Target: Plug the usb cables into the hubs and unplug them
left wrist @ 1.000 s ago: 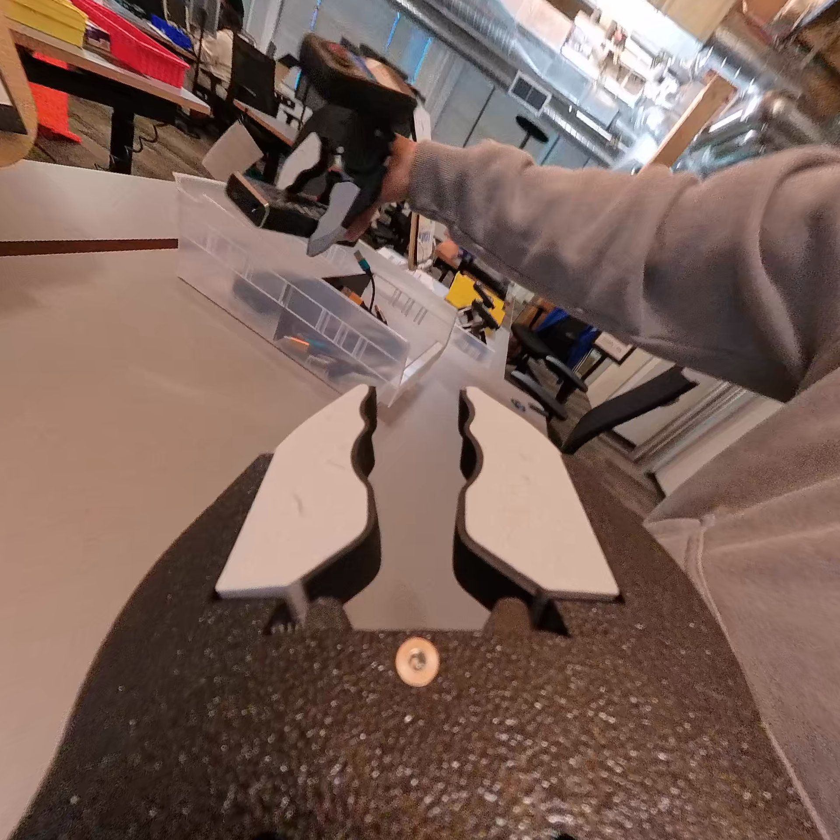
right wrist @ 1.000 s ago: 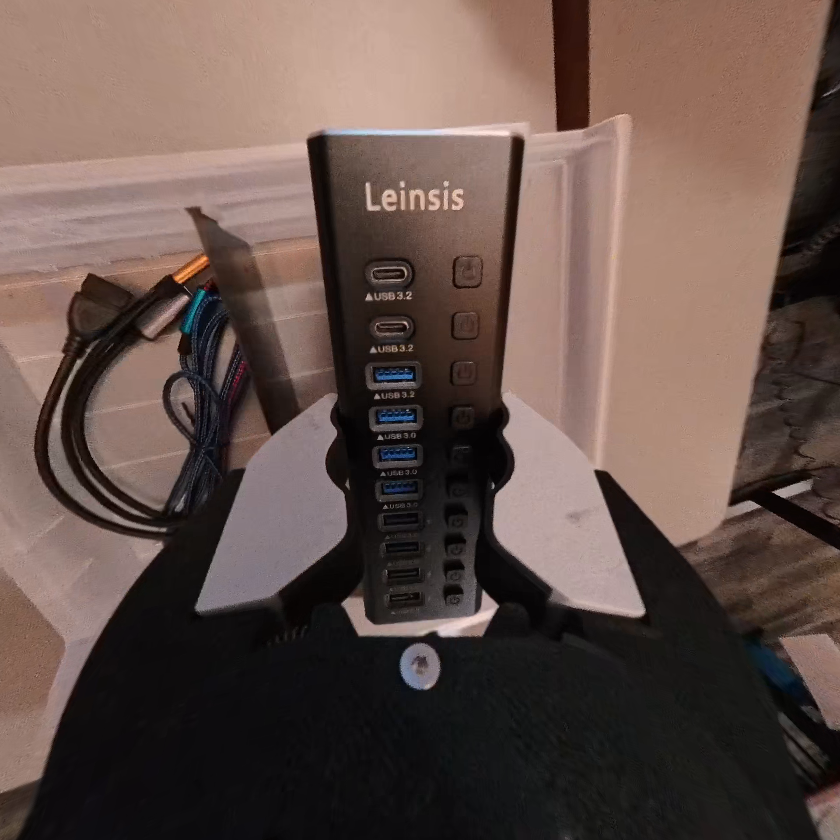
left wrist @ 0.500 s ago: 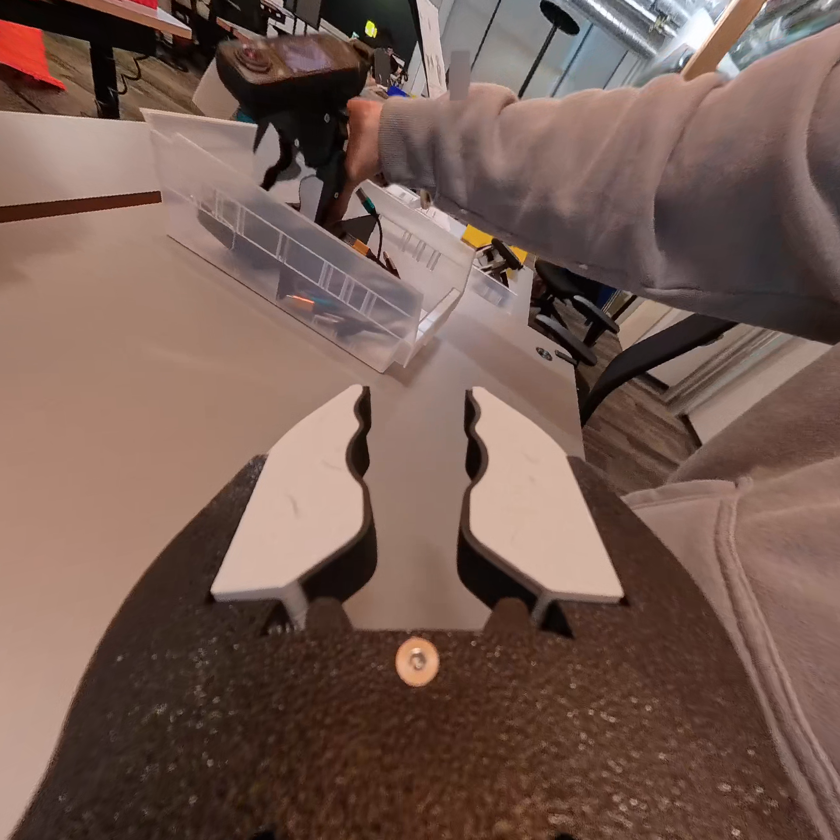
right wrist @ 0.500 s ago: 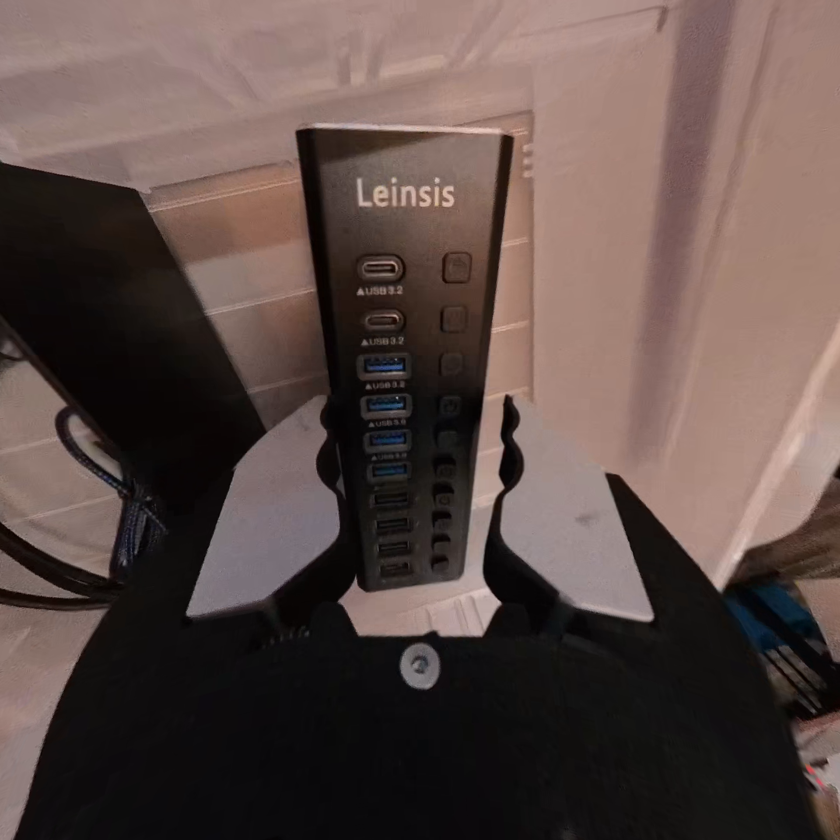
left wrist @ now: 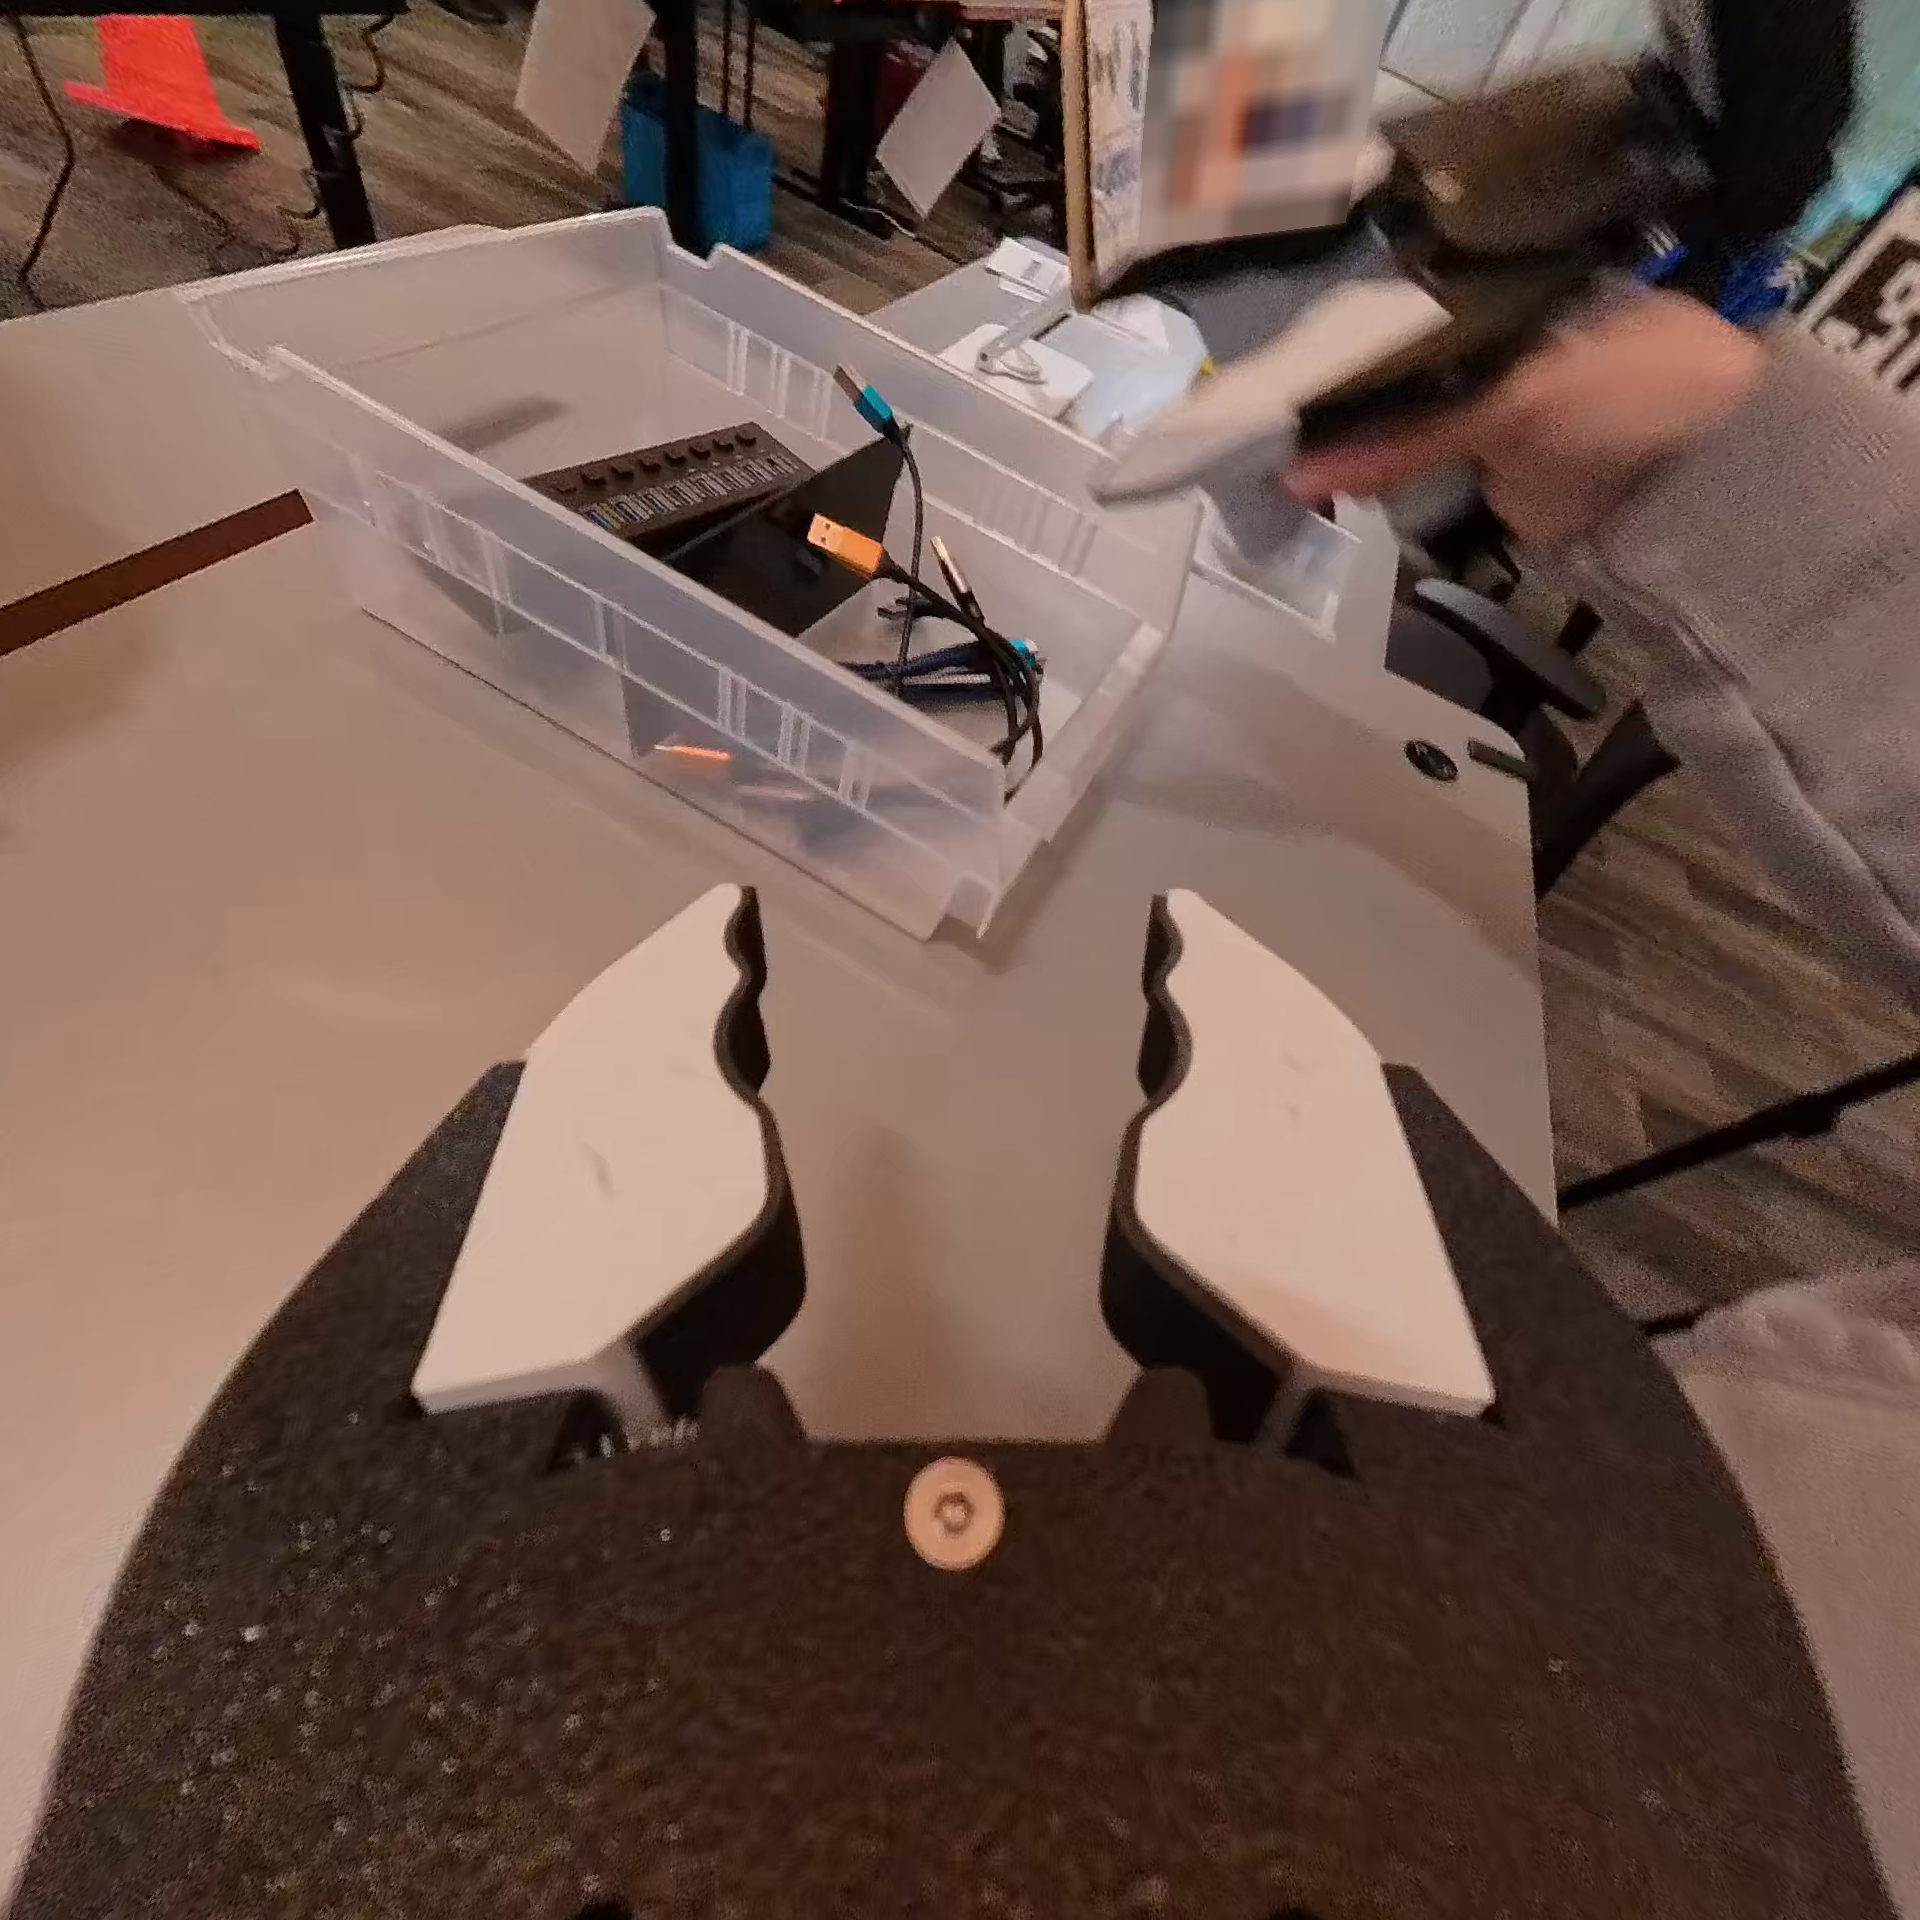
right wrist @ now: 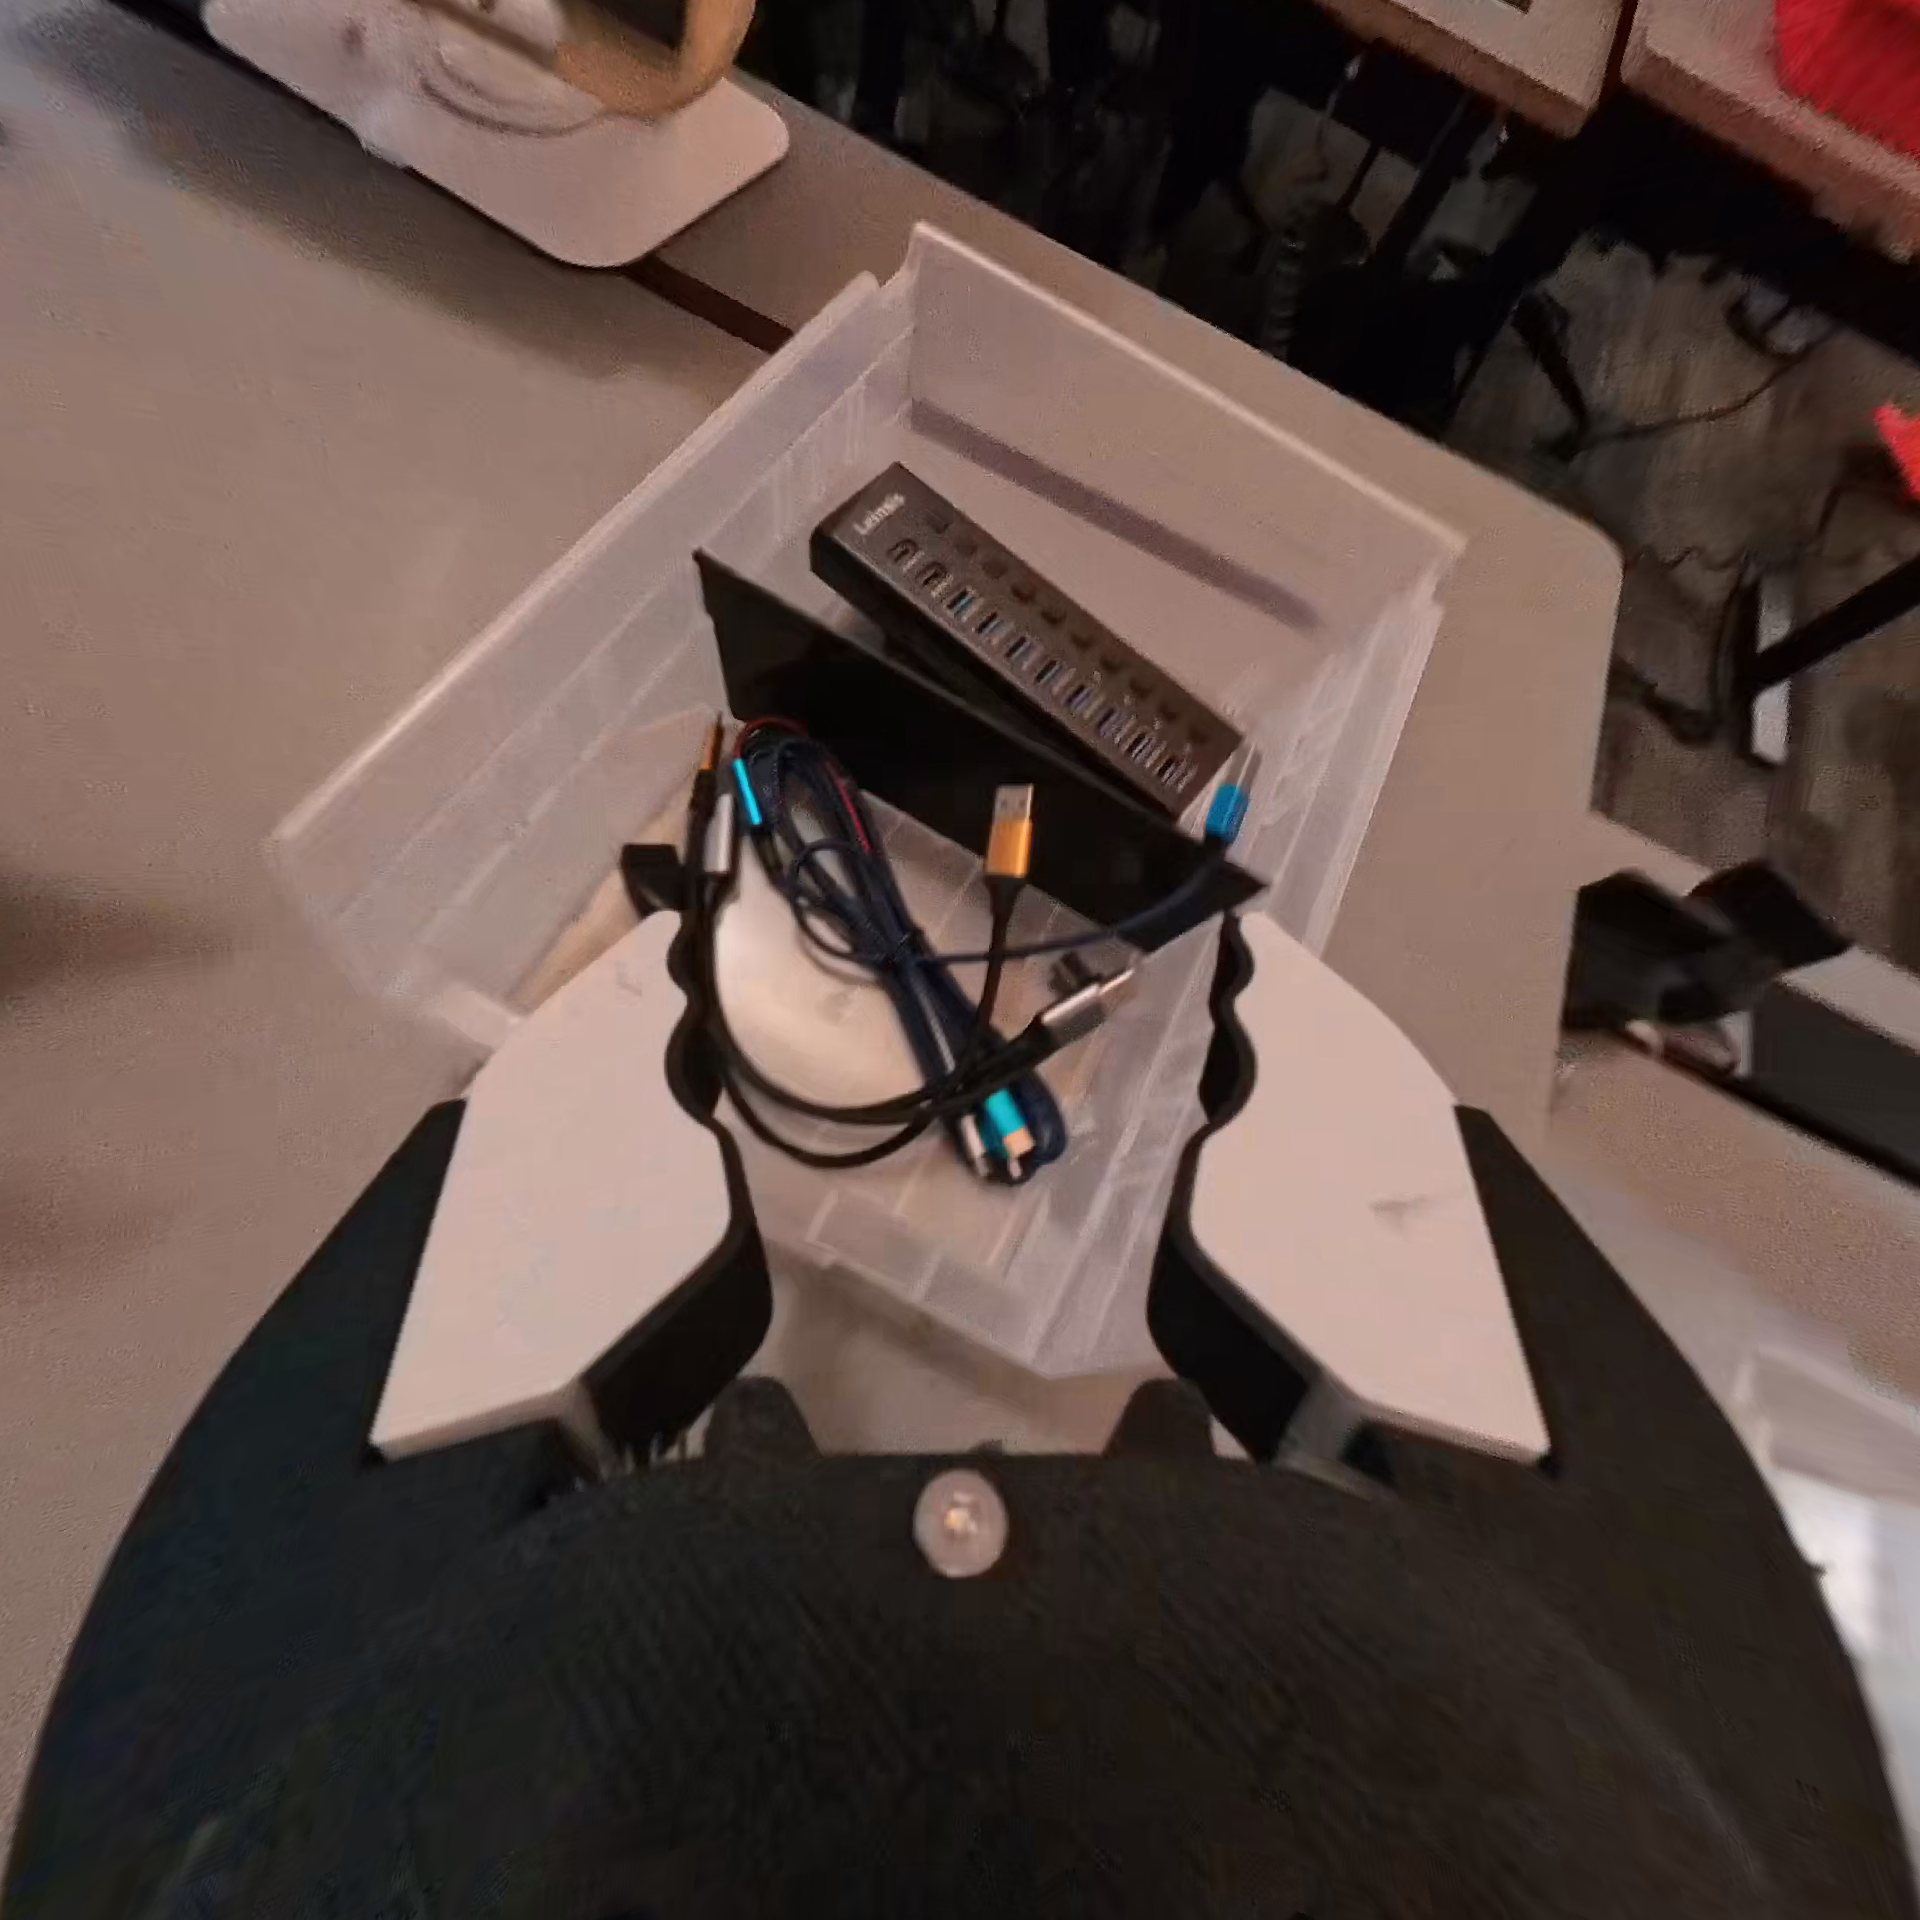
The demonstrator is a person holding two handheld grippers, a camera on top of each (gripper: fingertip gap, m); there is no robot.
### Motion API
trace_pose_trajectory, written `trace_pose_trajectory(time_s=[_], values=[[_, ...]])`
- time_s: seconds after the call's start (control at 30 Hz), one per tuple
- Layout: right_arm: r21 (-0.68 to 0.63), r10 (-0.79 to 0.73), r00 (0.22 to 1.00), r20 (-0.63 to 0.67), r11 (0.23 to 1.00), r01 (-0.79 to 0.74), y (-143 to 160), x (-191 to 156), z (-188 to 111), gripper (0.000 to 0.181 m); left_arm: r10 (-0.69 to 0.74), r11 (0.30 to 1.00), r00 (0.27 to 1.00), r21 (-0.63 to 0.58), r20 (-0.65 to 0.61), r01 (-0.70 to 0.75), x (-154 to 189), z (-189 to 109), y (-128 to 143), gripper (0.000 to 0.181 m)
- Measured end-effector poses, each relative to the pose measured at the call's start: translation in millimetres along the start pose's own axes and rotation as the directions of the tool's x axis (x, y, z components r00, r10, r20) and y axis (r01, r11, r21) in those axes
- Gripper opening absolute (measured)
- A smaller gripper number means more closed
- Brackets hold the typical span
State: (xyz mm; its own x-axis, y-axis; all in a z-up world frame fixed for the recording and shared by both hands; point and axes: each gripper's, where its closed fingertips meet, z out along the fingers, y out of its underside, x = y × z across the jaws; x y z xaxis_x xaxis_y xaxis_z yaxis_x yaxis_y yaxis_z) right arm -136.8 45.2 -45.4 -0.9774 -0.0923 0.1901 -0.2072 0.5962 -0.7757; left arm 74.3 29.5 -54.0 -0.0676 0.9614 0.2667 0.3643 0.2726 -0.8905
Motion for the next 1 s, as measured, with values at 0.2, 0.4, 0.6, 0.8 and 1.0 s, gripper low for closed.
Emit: trace_pose_trajectory(time_s=[0.2,0.4,0.6,0.8,1.0], values=[[0.067,0.32,0.939,-0.125,0.947,-0.314,68.2,11.3,-70.2,0.1,-0.108,0.994,0.98,-0.001,0.168,0.11,-14.5,50.8,-22.9,0.075],[0.05,0.382,0.87,-0.311,0.921,-0.387,109.2,38.3,-100.4,0.109,-0.152,0.973,0.92,-0.108,0.36,0.203,-46.6,118.0,-29.0,0.07],[-0.024,0.321,0.891,-0.322,0.938,-0.346,118.2,48.4,-93.1,0.108,-0.054,0.91,0.832,-0.315,0.552,0.268,-80.9,155.2,15.5,0.056],[-0.054,0.255,0.93,-0.264,0.959,-0.279,108.3,47.1,-74.9,0.107,0.006,0.906,0.79,-0.338,0.613,0.256,-92.1,143.4,22.4,0.029],[-0.027,0.226,0.957,-0.18,0.972,-0.235,80.1,32.7,-57.5,0.107,0.026,0.902,0.808,-0.362,0.588,0.235,-93.5,95.5,41.7,0.027]])
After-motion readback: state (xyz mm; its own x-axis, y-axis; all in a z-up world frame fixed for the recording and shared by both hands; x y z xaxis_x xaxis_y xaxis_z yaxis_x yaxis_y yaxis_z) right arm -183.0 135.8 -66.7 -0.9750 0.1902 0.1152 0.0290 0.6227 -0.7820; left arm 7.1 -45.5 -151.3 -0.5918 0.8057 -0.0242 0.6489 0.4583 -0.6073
